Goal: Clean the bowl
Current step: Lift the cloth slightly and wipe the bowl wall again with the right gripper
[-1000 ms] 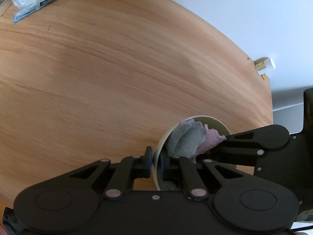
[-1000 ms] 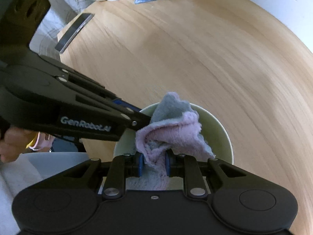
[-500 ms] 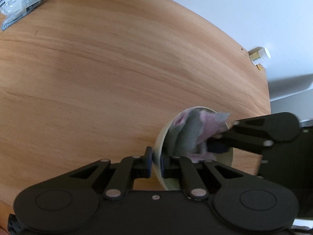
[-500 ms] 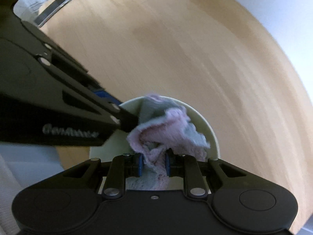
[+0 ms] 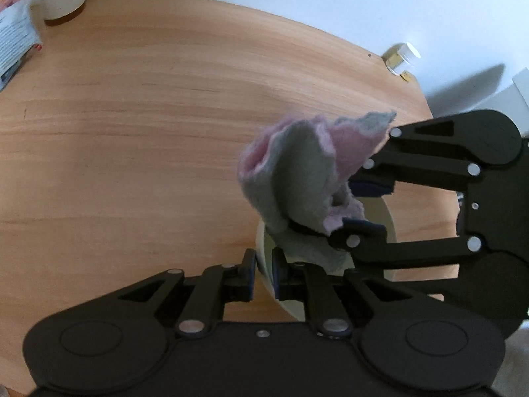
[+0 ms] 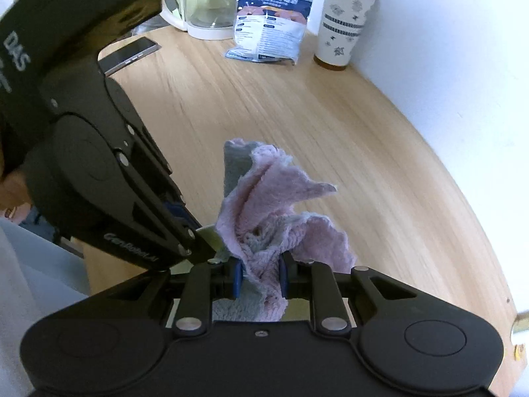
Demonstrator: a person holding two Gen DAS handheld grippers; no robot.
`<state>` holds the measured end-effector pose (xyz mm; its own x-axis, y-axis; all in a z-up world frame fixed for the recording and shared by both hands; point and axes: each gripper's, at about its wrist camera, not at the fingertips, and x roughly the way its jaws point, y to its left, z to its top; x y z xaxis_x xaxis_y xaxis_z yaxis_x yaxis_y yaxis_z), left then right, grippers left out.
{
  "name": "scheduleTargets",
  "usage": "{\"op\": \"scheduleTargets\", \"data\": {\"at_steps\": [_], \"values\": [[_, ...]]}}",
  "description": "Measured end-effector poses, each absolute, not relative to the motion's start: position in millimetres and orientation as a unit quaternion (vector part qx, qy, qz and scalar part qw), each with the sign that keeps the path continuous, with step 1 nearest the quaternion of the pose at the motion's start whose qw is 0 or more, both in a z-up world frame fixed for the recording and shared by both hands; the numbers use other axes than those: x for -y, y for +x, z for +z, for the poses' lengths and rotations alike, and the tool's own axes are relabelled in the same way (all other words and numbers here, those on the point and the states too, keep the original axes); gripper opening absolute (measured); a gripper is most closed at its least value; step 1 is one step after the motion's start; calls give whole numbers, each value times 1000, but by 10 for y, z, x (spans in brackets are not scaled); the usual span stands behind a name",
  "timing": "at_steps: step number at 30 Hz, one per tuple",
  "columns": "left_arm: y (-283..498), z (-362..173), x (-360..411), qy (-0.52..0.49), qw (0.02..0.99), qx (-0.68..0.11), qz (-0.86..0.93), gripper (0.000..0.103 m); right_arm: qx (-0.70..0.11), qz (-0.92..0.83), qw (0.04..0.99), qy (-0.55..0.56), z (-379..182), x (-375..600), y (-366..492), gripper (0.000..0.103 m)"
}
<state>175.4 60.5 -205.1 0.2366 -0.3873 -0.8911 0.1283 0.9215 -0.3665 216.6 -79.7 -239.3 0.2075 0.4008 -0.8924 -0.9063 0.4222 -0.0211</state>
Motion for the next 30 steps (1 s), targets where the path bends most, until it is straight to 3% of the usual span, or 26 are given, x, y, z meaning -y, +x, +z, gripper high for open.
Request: {"op": "scheduleTargets", "data": {"at_steps": [4, 16, 30], "values": [[1768, -2059, -613, -106, 773, -598, -184, 13, -413, 459, 717, -323, -2488, 687, 2051, 23], [1772, -2065, -672, -118, 771, -596, -192, 14, -452, 434, 686, -370, -2716, 451, 2035, 22], [1829, -2091, -661, -113, 763, -601, -208, 17, -402, 394, 719, -408, -2441, 604, 1886, 22]]}}
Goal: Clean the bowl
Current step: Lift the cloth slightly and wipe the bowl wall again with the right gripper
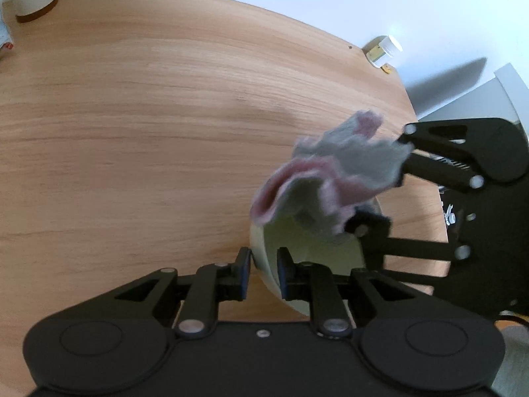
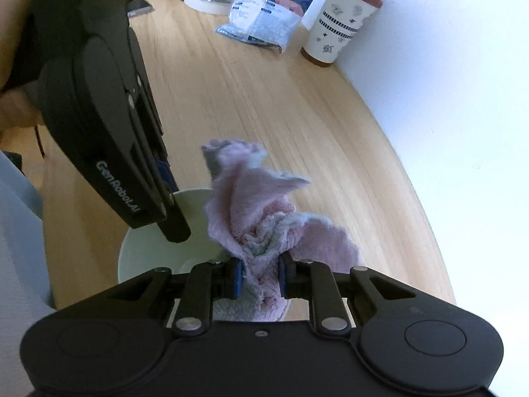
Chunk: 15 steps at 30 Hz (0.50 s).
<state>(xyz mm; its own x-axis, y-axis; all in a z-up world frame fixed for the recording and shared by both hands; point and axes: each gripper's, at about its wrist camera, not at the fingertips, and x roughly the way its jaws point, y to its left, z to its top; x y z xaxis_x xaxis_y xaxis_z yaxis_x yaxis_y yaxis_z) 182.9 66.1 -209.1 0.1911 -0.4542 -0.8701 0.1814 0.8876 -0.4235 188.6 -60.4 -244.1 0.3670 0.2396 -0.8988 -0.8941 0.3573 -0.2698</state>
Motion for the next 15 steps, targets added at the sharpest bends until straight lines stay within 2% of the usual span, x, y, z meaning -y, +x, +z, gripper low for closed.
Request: {"op": "scheduleTargets", "data": {"at_steps": [10, 15], "values": [[1837, -2087, -704, -119, 760, -603, -210, 17, -437, 387, 690, -428, -2728, 489, 1912, 22], [1877, -2100, -710, -129, 756, -606, -210, 17, -455, 392, 699, -389, -2550, 618, 1942, 30]]}}
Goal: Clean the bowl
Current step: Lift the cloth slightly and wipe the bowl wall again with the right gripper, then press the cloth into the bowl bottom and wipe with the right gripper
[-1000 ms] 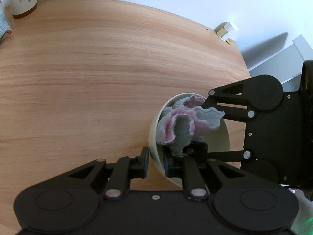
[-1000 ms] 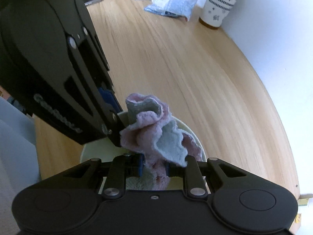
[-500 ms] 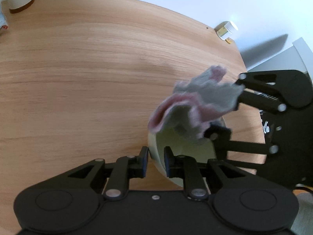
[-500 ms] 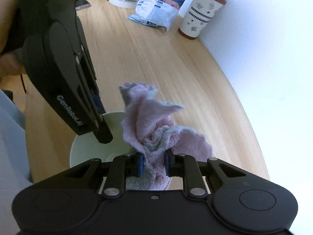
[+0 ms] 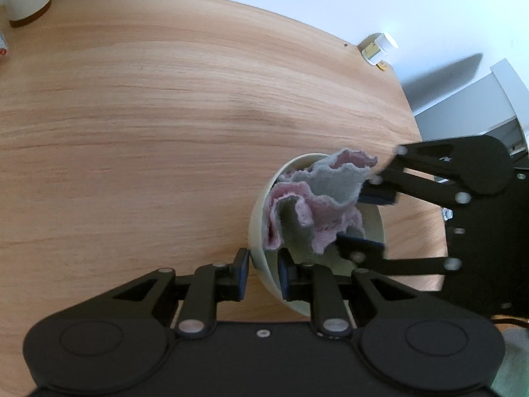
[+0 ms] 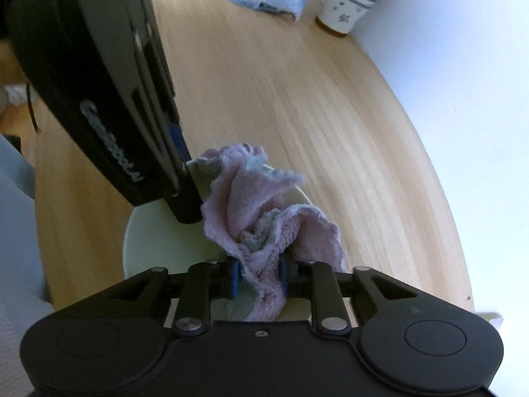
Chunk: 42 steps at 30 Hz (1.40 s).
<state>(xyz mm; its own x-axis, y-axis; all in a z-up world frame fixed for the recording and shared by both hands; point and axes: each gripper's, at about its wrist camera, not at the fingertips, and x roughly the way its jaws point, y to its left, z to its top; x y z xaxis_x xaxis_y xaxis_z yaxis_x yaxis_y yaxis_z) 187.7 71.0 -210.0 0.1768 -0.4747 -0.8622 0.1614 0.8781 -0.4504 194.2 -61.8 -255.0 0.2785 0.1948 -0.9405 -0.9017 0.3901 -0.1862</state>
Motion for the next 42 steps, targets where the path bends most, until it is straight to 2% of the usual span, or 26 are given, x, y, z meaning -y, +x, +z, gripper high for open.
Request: {"op": "scheduleTargets", "data": {"at_steps": [6, 9, 18, 28, 31, 34, 42], "values": [[1897, -2094, -689, -126, 758, -605, -208, 17, -489, 382, 733, -279, -2141, 941, 2075, 31], [1900, -2103, -696, -123, 758, -605, -212, 17, -500, 374, 751, -214, -2021, 1055, 2179, 35], [1916, -2089, -600, -94, 763, -601, -217, 17, -544, 385, 743, -60, -2098, 1064, 2446, 35], [1884, -2067, -620, -78, 771, -587, -235, 17, -596, 352, 721, -11, -2480, 815, 2710, 35], [1883, -2074, -647, -84, 768, -588, -241, 21, -605, 355, 712, -13, -2512, 763, 2702, 30], [1894, -2071, -616, -78, 769, -585, -244, 21, -612, 334, 717, -25, -2512, 770, 2661, 17], [1896, -2056, -622, -65, 781, -571, -245, 20, -586, 288, 747, -125, -2308, 800, 2395, 15]]}}
